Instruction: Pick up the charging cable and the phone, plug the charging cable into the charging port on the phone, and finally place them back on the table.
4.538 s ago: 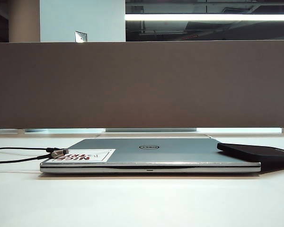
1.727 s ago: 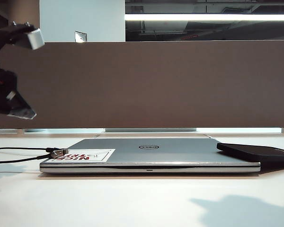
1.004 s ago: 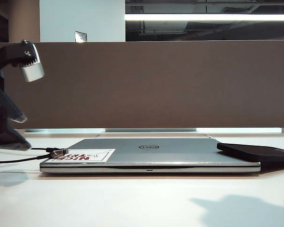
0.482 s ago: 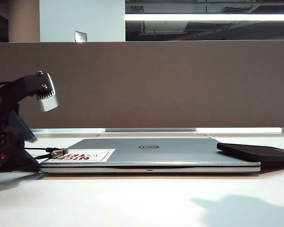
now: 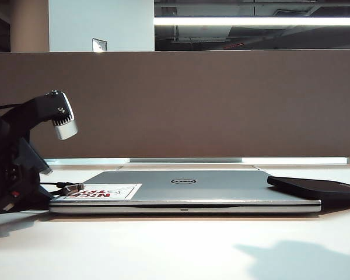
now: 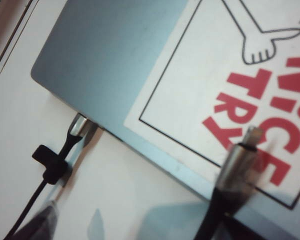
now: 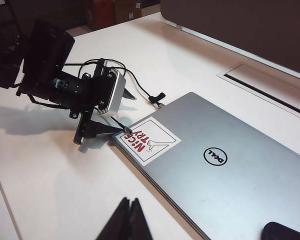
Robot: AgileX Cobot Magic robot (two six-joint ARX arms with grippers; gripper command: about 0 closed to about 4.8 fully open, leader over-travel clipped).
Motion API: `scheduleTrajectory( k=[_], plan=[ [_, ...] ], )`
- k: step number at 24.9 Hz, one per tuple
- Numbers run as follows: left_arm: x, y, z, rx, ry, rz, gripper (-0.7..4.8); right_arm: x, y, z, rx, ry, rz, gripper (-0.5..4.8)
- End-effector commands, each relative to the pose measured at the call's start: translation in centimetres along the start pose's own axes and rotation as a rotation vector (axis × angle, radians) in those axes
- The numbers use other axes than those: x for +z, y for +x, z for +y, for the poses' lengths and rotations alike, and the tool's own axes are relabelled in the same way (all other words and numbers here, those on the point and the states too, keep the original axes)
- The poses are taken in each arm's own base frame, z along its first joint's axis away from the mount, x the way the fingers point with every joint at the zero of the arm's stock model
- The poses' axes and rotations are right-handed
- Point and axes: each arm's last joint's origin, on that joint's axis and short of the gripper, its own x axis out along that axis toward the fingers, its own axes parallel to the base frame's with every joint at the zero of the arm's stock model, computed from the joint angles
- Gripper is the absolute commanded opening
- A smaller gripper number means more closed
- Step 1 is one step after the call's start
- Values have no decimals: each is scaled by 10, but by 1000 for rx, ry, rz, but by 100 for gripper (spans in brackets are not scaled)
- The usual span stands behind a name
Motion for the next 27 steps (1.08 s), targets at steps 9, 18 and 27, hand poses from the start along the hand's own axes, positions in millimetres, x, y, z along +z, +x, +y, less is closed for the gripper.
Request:
scheduleTrajectory(
  k=[9, 18, 27],
  plan=[
    [-5, 4, -6, -45, -18, 33, -6, 9, -1, 0, -4, 10, -76, -4],
    [-2, 3, -4, -54, -139, 43, -6, 9, -1, -1, -9, 10, -76, -4],
    [29, -13, 3, -90, -355, 5, -6, 10, -2, -2, -53, 41, -85, -4]
  ],
)
